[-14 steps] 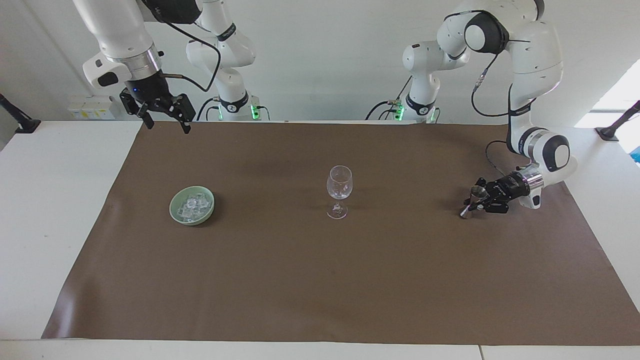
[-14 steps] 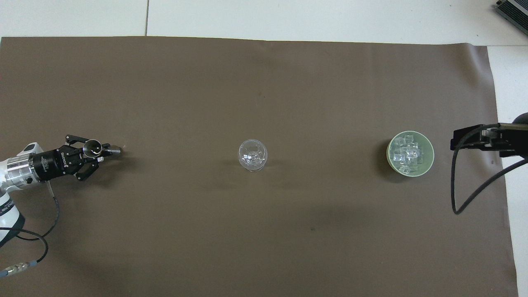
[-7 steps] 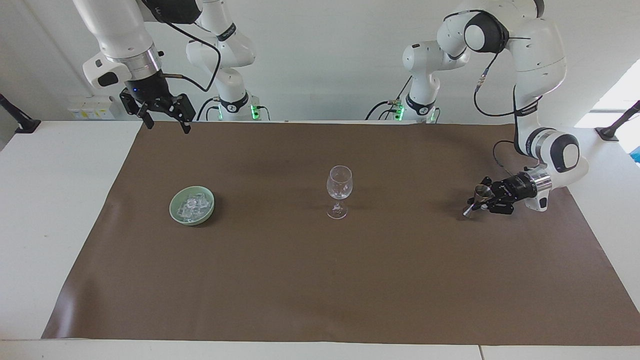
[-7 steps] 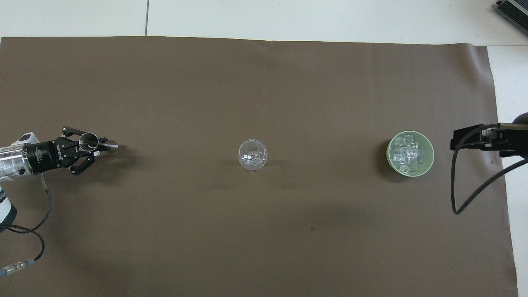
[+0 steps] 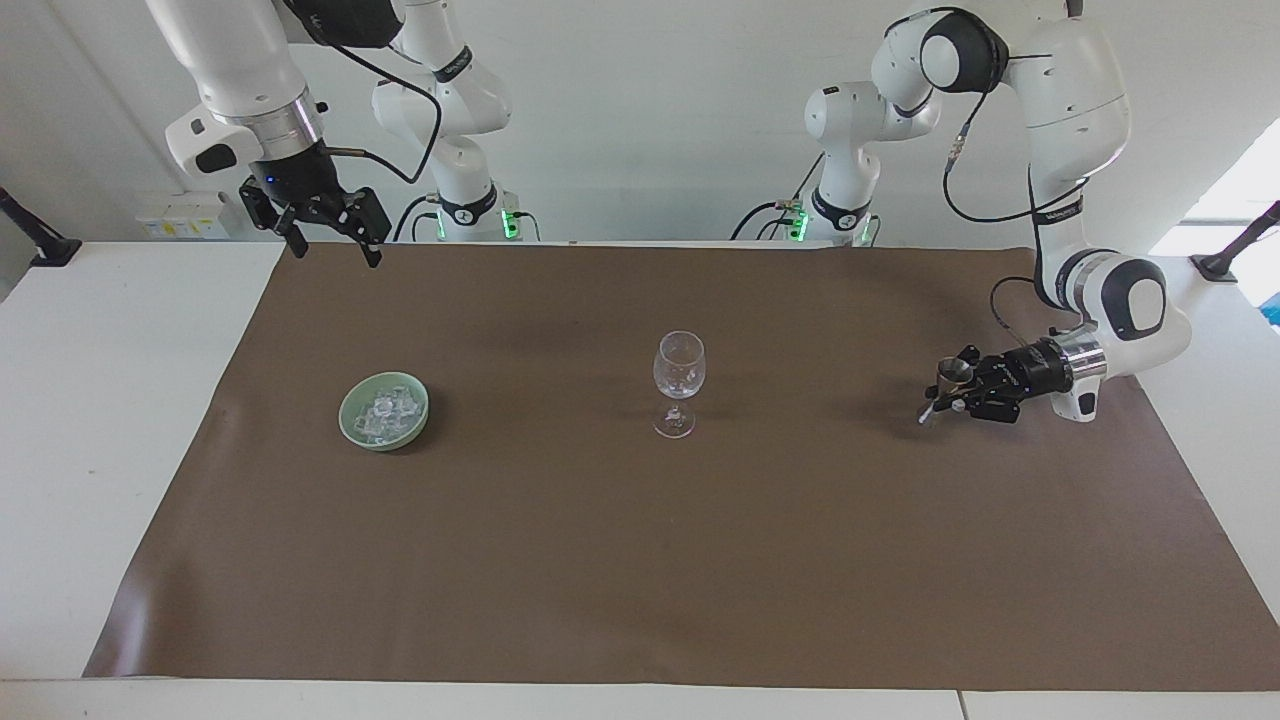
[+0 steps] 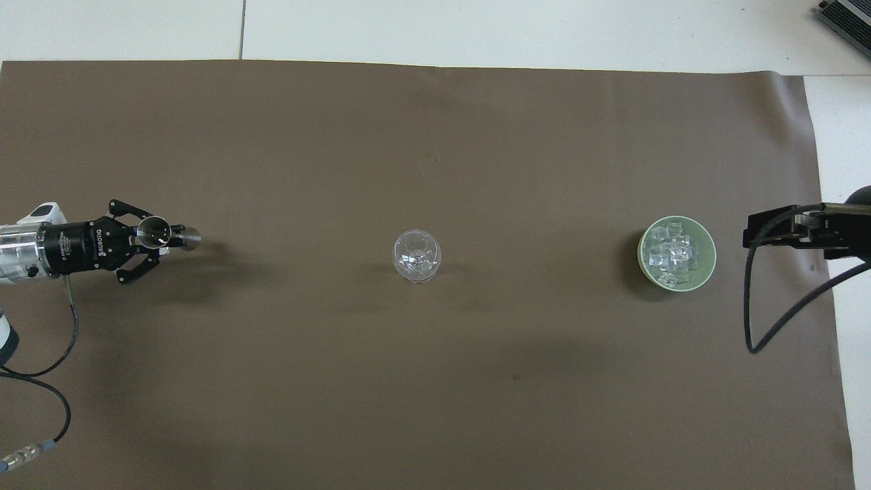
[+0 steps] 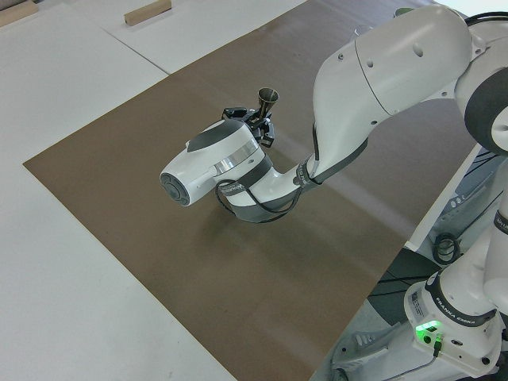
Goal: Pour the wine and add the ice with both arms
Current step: 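Lift the metal cup with the left gripper toward the clear glass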
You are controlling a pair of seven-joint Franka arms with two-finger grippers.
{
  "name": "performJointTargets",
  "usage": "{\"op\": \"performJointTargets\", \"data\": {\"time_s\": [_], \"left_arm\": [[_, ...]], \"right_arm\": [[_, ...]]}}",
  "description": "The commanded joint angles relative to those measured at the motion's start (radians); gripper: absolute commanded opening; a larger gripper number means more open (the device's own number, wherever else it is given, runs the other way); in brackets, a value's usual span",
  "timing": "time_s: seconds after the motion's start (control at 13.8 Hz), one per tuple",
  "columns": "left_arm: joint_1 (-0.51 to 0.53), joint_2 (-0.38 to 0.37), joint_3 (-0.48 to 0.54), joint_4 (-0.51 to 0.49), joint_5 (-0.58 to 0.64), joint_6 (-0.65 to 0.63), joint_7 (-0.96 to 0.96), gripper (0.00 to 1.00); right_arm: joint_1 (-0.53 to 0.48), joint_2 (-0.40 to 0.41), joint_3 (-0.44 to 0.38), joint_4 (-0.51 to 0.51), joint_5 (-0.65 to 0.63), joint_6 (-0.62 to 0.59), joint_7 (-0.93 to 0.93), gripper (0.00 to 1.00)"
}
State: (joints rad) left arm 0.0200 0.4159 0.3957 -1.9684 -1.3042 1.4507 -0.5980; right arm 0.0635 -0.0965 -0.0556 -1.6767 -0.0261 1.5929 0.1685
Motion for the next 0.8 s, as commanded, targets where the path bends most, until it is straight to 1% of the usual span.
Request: {"op": "performJointTargets", "data": {"time_s": [0.0, 0.29, 0.73], "left_arm": [[-0.032, -0.066, 0.017, -0.013, 0.036, -0.015, -0.060, 0.00], [-0.095, -0.143, 0.012, -0.035, 0.042, -0.018, -0.120, 0.00], [-0.193, -0.203, 0.008, -0.069, 0.017, -0.021, -0.209, 0.00]], "right_arm": [[-0.002, -0.008, -0.001, -0.006, 0.009, -0.007, -0.026, 1.00], [-0.002, -0.008, -0.001, -0.006, 0.009, -0.007, -0.026, 1.00], [-0.002, -0.008, -0.001, -0.006, 0.009, -0.007, -0.026, 1.00]]}}
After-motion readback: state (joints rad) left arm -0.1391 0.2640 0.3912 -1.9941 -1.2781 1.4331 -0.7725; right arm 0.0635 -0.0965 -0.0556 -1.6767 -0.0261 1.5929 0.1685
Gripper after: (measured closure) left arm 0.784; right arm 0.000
